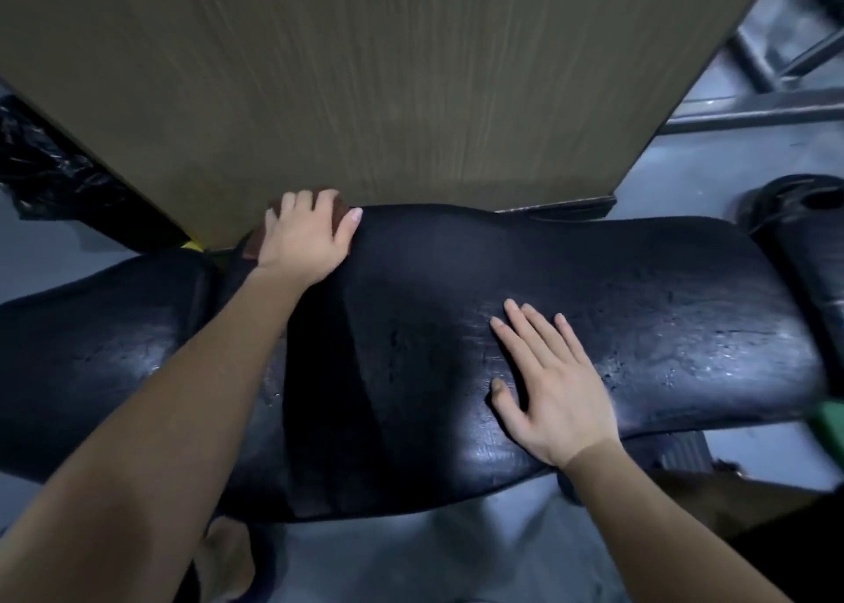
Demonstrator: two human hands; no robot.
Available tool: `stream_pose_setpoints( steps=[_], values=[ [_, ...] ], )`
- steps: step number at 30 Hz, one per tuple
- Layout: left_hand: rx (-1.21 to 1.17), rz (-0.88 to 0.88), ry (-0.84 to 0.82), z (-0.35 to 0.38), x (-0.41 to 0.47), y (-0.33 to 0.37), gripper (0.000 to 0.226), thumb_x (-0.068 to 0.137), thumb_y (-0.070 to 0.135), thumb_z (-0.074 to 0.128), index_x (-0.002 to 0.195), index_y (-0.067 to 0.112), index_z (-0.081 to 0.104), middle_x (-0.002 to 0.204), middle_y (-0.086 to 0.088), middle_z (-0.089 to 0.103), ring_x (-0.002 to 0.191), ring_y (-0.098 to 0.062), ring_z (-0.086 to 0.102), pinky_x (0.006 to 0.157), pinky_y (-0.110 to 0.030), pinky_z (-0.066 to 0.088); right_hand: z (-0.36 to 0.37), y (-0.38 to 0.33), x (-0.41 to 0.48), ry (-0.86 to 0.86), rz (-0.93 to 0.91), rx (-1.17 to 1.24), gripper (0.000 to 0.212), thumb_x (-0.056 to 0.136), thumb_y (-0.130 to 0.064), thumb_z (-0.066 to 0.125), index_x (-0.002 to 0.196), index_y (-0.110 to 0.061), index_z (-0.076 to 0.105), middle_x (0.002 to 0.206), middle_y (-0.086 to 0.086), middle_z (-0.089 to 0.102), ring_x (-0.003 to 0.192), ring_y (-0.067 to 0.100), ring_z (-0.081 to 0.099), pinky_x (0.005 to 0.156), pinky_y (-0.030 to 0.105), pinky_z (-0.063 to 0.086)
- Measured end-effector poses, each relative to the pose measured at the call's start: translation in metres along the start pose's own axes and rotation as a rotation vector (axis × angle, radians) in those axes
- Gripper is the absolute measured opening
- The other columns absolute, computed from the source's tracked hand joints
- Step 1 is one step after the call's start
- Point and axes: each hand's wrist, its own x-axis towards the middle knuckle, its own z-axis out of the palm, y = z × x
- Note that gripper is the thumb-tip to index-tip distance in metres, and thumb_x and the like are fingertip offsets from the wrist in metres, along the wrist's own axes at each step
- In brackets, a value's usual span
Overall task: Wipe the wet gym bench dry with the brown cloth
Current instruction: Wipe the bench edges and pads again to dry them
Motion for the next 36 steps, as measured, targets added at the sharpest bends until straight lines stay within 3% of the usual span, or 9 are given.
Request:
stream_pose_setpoints(
  steps=[4,8,13,16,19,24,32,36],
  values=[
    [-0.001,0.172,-0.132,0.005,0.024,0.091,0.065,0.100,0.068,0.027,0.136,0.021,0.051,0.134,-0.014,0.057,0.127,-0.035,0.045,0.101,-0.055,0.038,-0.001,-0.001,0.001,0.010,0.011,0.033,0.067,0.090,-0.041,0.052,0.152,-0.014,0.048,0.165,0.005,0.035,0.154,0.022,0.032,0.127,0.049,0.023],
    [0.001,0.243,-0.122,0.017,0.014,0.152,0.063,0.099,0.070,0.028,0.137,0.026,0.052,0.135,-0.008,0.057,0.129,-0.031,0.045,0.108,-0.055,0.033,-0.003,0.000,0.001,0.005,0.022,0.076,0.069,0.085,-0.037,0.052,0.151,-0.016,0.050,0.165,0.003,0.036,0.153,0.021,0.033,0.128,0.046,0.020],
    [-0.125,0.236,-0.146,0.010,0.001,0.134,0.063,0.098,0.072,0.033,0.145,0.033,0.046,0.145,-0.005,0.049,0.139,-0.027,0.037,0.121,-0.047,0.021,-0.005,0.000,0.000,0.069,0.160,0.156,0.063,0.086,-0.032,0.048,0.145,-0.012,0.056,0.161,0.006,0.043,0.151,0.023,0.037,0.128,0.036,0.018],
    [-0.108,0.136,-0.157,0.004,-0.007,0.109,0.066,0.097,0.074,0.031,0.149,0.034,0.041,0.151,-0.010,0.041,0.142,-0.031,0.032,0.123,-0.046,0.018,-0.013,0.001,0.000,0.113,0.285,0.312,0.058,0.090,-0.036,0.045,0.139,-0.008,0.061,0.157,0.008,0.049,0.148,0.024,0.040,0.126,0.024,0.018],
    [-0.025,0.053,-0.207,-0.003,-0.005,0.087,0.071,0.096,0.076,0.027,0.152,0.034,0.036,0.153,-0.011,0.039,0.141,-0.034,0.032,0.122,-0.046,0.019,-0.032,0.041,-0.005,0.115,0.272,0.227,0.055,0.091,-0.039,0.046,0.135,-0.011,0.064,0.152,0.008,0.054,0.141,0.027,0.049,0.125,0.035,0.027],
    [0.092,0.050,-0.145,0.006,0.004,0.078,0.070,0.098,0.074,0.021,0.147,0.030,0.042,0.146,-0.017,0.046,0.134,-0.038,0.038,0.114,-0.054,0.029,-0.058,0.129,-0.034,-0.033,0.336,-0.073,0.066,0.089,-0.041,0.038,0.150,-0.022,0.051,0.161,0.002,0.043,0.146,0.031,0.042,0.126,0.053,0.019],
    [0.126,0.055,-0.226,0.010,0.041,0.143,0.068,0.099,0.071,0.015,0.128,0.021,0.051,0.133,-0.017,0.057,0.126,-0.038,0.047,0.101,-0.058,0.038,-0.047,0.142,-0.033,0.093,0.299,-0.057,0.062,0.088,-0.039,0.047,0.147,-0.021,0.054,0.160,0.003,0.044,0.145,0.031,0.042,0.126,0.051,0.023],
    [0.014,0.233,-0.328,0.020,0.051,0.225,0.063,0.100,0.068,0.016,0.124,0.023,0.052,0.132,-0.016,0.062,0.125,-0.038,0.054,0.099,-0.050,0.044,-0.044,0.145,-0.034,0.128,0.286,-0.036,0.062,0.087,-0.037,0.047,0.147,-0.020,0.055,0.160,0.003,0.045,0.145,0.031,0.043,0.125,0.051,0.024]
  ],
)
